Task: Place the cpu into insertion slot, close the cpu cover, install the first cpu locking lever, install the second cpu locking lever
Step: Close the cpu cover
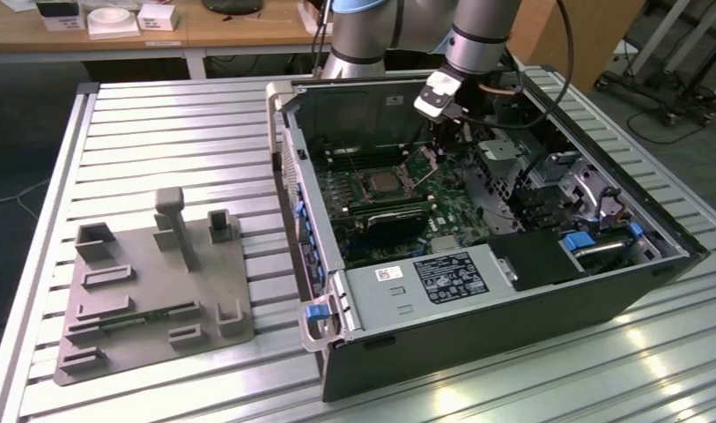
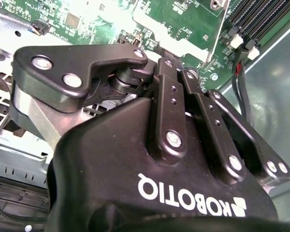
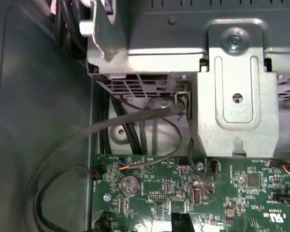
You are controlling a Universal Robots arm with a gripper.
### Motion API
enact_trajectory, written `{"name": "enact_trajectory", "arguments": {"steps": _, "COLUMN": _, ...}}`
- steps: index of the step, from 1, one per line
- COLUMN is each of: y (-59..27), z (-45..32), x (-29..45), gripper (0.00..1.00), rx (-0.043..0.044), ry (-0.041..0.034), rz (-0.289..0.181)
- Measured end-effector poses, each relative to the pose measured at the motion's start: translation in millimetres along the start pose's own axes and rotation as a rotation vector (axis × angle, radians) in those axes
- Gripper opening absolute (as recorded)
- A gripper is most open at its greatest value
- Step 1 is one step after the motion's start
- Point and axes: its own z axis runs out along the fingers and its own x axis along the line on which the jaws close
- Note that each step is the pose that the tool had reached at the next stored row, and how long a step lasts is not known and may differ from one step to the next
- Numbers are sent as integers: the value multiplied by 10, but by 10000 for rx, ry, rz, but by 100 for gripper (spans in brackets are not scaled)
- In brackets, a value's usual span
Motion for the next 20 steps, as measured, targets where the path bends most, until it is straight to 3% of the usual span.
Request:
{"name": "enact_trajectory", "arguments": {"steps": 13, "y": -69, "z": -32, "x": -1, "gripper": 10, "rx": 0, "ry": -1, "rz": 0}}
{"name": "enact_trajectory", "arguments": {"steps": 20, "y": -149, "z": -32, "x": -1, "gripper": 10, "rx": 0, "ry": 0, "rz": 0}}
